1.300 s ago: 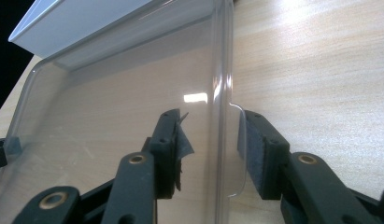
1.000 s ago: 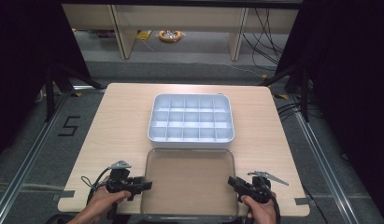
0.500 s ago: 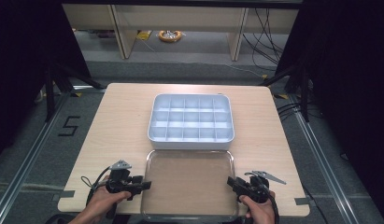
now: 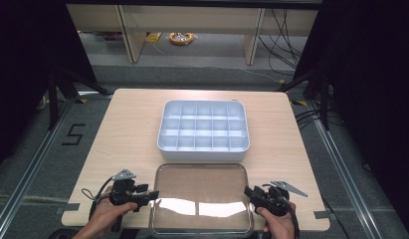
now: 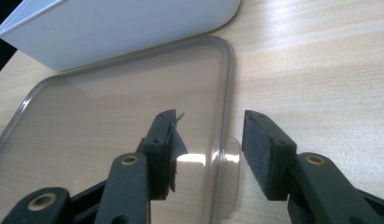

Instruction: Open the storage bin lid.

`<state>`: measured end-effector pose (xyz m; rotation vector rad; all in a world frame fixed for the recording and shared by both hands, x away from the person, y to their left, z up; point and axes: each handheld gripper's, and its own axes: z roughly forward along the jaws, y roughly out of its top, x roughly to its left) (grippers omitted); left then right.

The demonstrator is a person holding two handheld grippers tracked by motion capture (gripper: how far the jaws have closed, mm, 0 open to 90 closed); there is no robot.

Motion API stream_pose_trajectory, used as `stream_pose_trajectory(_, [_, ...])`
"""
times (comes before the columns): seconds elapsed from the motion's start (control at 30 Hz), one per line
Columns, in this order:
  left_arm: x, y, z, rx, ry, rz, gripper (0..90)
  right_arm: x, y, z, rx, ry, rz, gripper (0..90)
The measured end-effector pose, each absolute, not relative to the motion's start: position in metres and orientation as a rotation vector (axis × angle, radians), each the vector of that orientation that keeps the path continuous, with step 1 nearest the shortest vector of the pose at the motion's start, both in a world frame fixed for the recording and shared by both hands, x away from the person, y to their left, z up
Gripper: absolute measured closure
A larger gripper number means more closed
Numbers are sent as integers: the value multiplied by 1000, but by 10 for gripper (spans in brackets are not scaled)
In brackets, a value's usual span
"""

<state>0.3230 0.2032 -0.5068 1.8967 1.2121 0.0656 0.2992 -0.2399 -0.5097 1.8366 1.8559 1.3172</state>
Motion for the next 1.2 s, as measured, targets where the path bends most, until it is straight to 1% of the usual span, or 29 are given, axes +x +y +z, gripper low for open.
stream_pose_trajectory(0.17, [323, 203, -506, 1895, 1206, 64, 402, 299, -241, -507, 1817, 1843, 1341, 548])
stream_pose_trajectory(0.2, [323, 203, -506, 1888, 1206, 63, 402, 297, -239, -505, 1856, 1830, 1334, 544])
stream_pose_trajectory(0.23, [323, 203, -506, 1887, 1206, 62, 401, 297, -241, -504, 1812, 1848, 1364, 539])
stream_pose_trajectory(0.3, [323, 204, -505, 1876, 1203, 73, 399, 296, -240, -501, 1851, 1815, 1358, 525])
stream_pose_trajectory(0.37, [324, 205, -505, 1875, 1188, 72, 396, 298, -243, -501, 1775, 1814, 1374, 498])
stream_pose_trajectory(0.43, [324, 205, -505, 1873, 1185, 68, 390, 297, -243, -499, 1777, 1802, 1353, 466])
stream_pose_trajectory(0.47, [324, 205, -504, 1870, 1178, 61, 386, 295, -241, -496, 1834, 1786, 1394, 452])
stream_pose_trajectory(0.5, [324, 205, -504, 1865, 1175, 55, 381, 296, -244, -496, 1769, 1805, 1382, 437])
stream_pose_trajectory(0.57, [324, 204, -503, 1862, 1166, 60, 366, 295, -242, -494, 1768, 1792, 1391, 406])
stream_pose_trajectory(0.67, [324, 204, -503, 1856, 1162, 54, 337, 295, -242, -493, 1672, 1821, 1385, 368])
stream_pose_trajectory(0.73, [324, 204, -502, 1847, 1151, 51, 319, 291, -238, -489, 1721, 1817, 1410, 344])
stream_pose_trajectory(0.8, [324, 205, -501, 1836, 1139, 49, 300, 293, -239, -490, 1636, 1828, 1379, 338])
stream_pose_trajectory(0.93, [322, 205, -500, 1830, 1128, 36, 259, 289, -236, -486, 1647, 1840, 1390, 323])
stream_pose_trajectory(1.2, [314, 206, -497, 1832, 1087, 21, 232, 284, -235, -486, 1585, 1858, 1372, 307])
